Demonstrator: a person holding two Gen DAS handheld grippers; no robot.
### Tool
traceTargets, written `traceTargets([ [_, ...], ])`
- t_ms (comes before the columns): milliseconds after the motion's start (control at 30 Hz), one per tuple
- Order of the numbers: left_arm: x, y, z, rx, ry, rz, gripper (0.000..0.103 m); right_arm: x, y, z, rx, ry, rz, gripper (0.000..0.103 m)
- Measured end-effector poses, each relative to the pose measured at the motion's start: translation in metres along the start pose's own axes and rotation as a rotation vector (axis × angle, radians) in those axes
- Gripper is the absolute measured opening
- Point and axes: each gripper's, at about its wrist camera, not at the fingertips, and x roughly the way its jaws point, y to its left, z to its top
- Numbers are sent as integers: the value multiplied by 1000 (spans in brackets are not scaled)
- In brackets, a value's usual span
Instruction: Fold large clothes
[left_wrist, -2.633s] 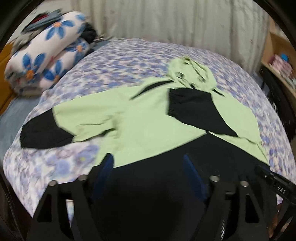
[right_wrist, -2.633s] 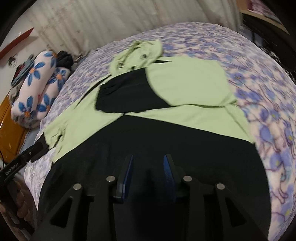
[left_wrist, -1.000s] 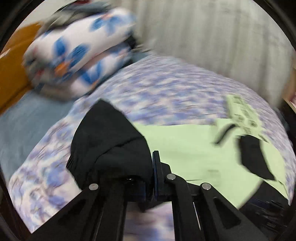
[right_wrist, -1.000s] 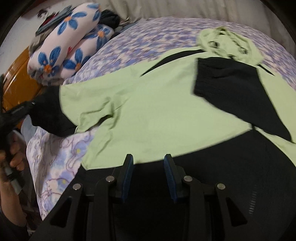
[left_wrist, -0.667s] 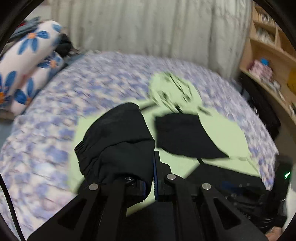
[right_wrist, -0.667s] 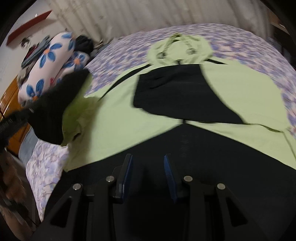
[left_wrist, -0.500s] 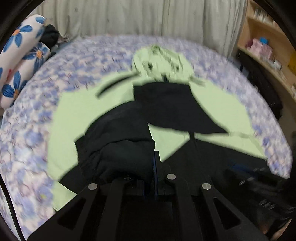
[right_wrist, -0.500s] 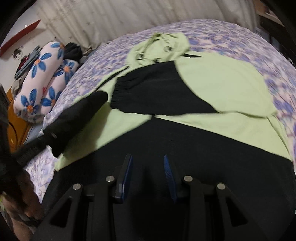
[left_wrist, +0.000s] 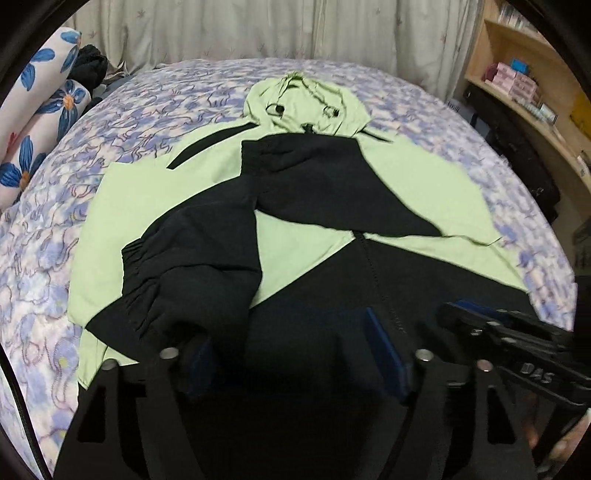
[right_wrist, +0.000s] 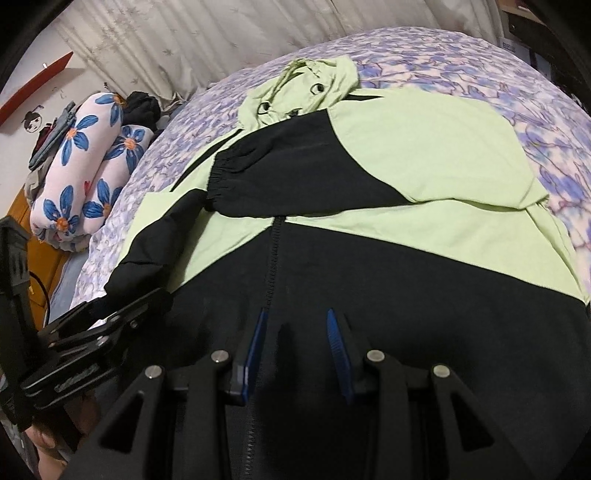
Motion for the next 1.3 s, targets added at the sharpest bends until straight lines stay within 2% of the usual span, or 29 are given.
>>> traceTargets([
  [133, -18, 10, -1, -68, -9, -70, 78, 0, 8, 0, -19, 1, 17, 35],
  [200, -26, 16, -2, -95, -15, -79, 78, 0, 13, 0, -28, 5, 24, 36],
  [267, -36, 21, -3, -109, -31, -67, 78, 0, 19, 1, -39, 3, 38, 42],
  [467, -67, 44, -10, -157, -89, 12, 78, -2, 45, 4, -106, -6, 70, 43],
  [633, -77, 73, -27, -229, -81, 89, 78, 2, 77, 12, -196, 1, 93, 43],
  [833, -77, 104, -47, -312, -46, 224, 78, 16, 130, 25, -329, 26, 130, 44],
  [900, -75, 112, -50, -325, -30, 269, 78, 26, 145, 29, -360, 46, 143, 55],
  [933, -75, 114, -51, -330, -27, 279, 78, 33, 155, 30, -379, 55, 152, 66],
  [967, -75, 119, -53, -345, -23, 294, 78, 39, 164, 31, -397, 64, 160, 71],
  [1033, -75, 127, -55, -368, -19, 310, 78, 53, 178, 32, -426, 93, 168, 71],
  [1167, -73, 141, -61, -417, -7, 317, 78, 91, 198, 30, -485, 154, 103, 71],
  [1300, -70, 151, -65, -455, 9, 312, 78, 127, 203, 20, -565, 209, -77, 72],
])
